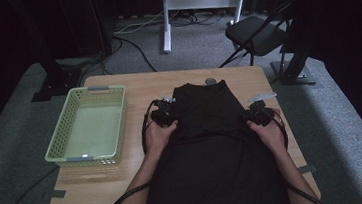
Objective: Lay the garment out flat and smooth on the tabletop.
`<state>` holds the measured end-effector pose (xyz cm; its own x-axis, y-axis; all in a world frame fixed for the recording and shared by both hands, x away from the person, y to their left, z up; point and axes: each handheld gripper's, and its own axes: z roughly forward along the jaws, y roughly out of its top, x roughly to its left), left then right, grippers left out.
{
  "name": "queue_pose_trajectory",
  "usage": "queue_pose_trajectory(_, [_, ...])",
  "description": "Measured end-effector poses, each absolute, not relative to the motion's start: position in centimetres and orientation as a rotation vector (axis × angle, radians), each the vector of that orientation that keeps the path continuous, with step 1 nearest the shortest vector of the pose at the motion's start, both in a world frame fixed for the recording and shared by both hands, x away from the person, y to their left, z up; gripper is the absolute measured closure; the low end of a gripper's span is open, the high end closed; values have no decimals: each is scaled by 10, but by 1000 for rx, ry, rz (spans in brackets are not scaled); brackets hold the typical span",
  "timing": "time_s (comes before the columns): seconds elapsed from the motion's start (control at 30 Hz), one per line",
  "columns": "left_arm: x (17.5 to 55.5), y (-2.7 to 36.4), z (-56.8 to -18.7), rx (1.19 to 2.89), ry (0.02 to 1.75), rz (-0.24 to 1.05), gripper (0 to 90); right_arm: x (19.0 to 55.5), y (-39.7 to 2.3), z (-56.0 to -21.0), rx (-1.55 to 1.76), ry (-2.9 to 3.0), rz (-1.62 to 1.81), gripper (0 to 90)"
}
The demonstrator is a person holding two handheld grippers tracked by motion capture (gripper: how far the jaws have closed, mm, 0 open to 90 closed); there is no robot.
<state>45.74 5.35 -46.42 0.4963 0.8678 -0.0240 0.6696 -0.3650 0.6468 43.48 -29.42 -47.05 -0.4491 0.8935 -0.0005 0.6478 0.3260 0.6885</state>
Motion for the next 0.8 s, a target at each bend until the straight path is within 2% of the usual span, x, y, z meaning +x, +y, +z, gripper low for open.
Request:
queue_pose_trajectory(0.3, [440,24,-444,2152,1080,329,539,395,-297,-462,1391,2251,959,566])
queue_pose_trajectory(0.63, [446,19,-453,2183,1100,323,531,377,-292,-472,1417,2292,943,559])
queue_pose_trajectory(0.73, [448,24,-455,2195,1116,339,530,373,-285,-471,1380,2299,906,600])
queue_pose_trajectory(0.8, [450,27,-457,2196,1131,350,529,370,-280,-470,1353,2311,888,669])
